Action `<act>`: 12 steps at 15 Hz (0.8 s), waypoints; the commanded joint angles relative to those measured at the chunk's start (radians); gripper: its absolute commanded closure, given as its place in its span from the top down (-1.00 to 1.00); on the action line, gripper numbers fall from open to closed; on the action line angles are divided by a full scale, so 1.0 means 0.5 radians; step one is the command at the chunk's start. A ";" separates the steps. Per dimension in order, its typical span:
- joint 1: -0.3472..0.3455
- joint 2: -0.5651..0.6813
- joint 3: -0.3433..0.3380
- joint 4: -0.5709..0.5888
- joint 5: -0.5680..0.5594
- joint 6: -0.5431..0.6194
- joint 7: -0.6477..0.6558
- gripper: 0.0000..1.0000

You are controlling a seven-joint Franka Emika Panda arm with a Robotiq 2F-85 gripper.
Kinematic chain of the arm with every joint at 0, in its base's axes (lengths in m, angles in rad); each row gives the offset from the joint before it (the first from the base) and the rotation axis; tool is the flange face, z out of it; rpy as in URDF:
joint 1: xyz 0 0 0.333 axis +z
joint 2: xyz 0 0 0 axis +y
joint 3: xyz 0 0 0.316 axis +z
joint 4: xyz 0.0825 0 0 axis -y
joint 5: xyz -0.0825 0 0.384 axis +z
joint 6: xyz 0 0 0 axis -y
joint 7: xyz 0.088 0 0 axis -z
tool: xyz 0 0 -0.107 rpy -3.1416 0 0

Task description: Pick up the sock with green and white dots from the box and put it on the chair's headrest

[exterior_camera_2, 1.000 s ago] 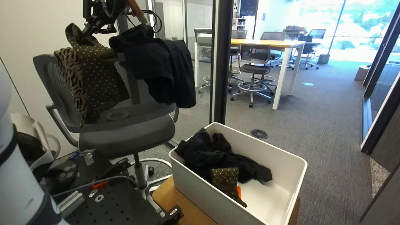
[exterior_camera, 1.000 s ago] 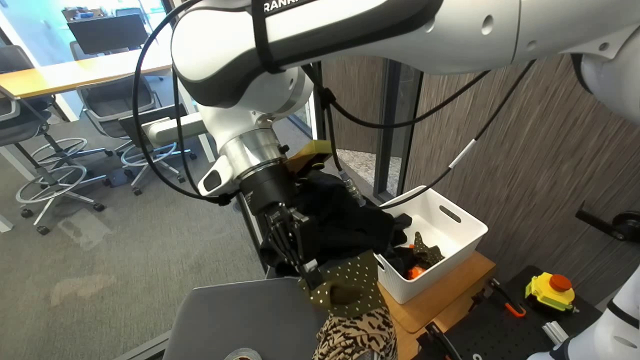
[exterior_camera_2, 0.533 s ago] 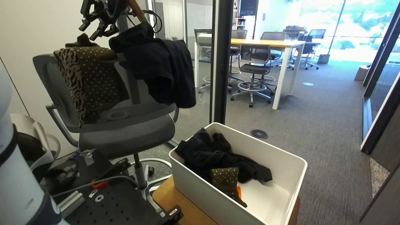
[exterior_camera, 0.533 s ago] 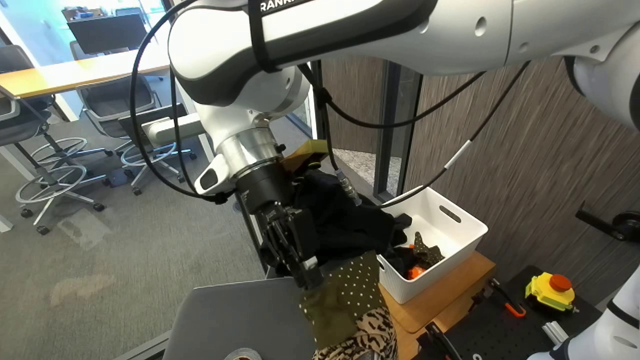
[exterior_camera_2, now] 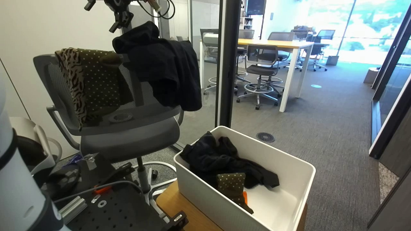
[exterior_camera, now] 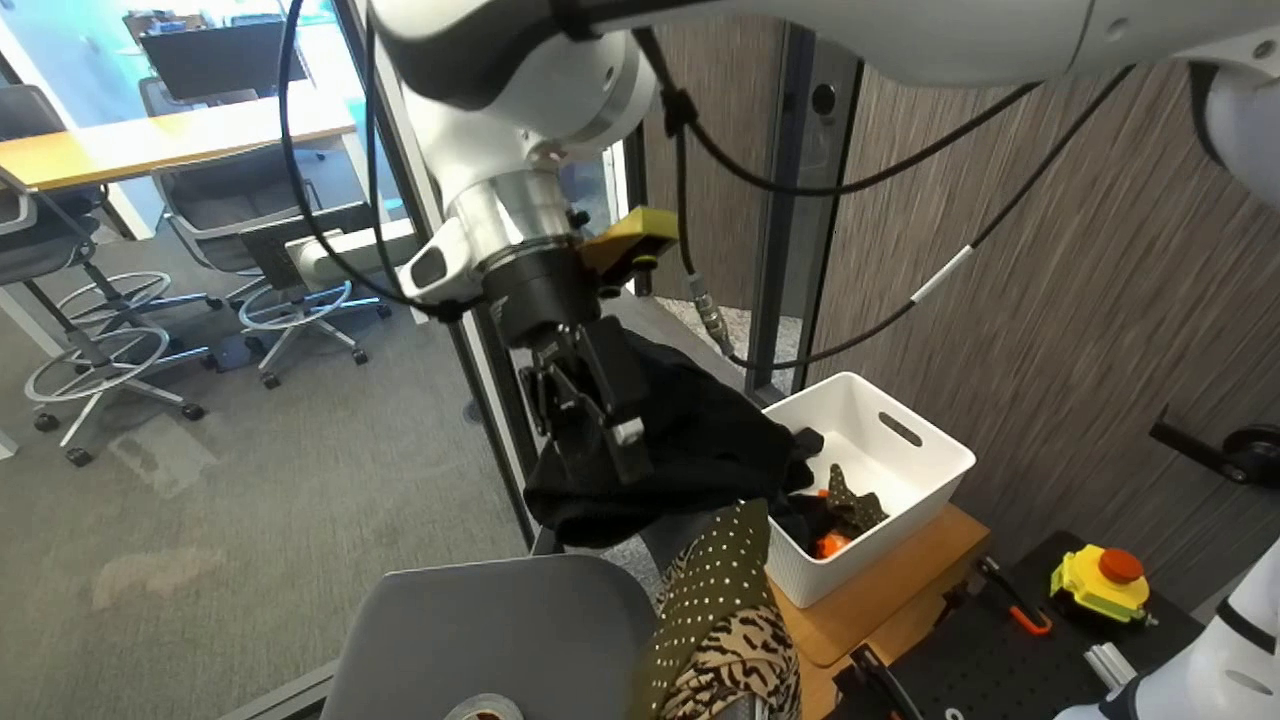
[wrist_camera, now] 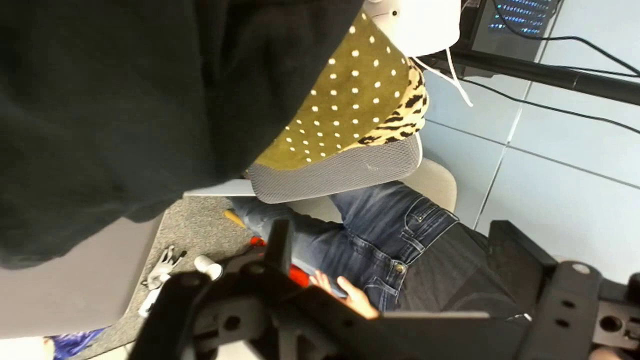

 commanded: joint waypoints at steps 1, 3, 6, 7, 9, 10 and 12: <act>-0.140 -0.372 -0.091 -0.113 0.049 0.028 0.031 1.00; -0.205 -0.562 -0.161 -0.173 0.053 0.037 0.033 1.00; -0.298 -0.905 -0.304 -0.349 0.042 0.063 0.035 1.00; -0.319 -1.030 -0.352 -0.443 0.032 0.082 0.039 1.00; -0.352 -1.255 -0.442 -0.627 0.021 0.110 0.077 1.00; -0.369 -1.373 -0.488 -0.736 0.015 0.129 0.093 1.00; -0.402 -1.606 -0.571 -0.950 0.003 0.161 0.157 1.00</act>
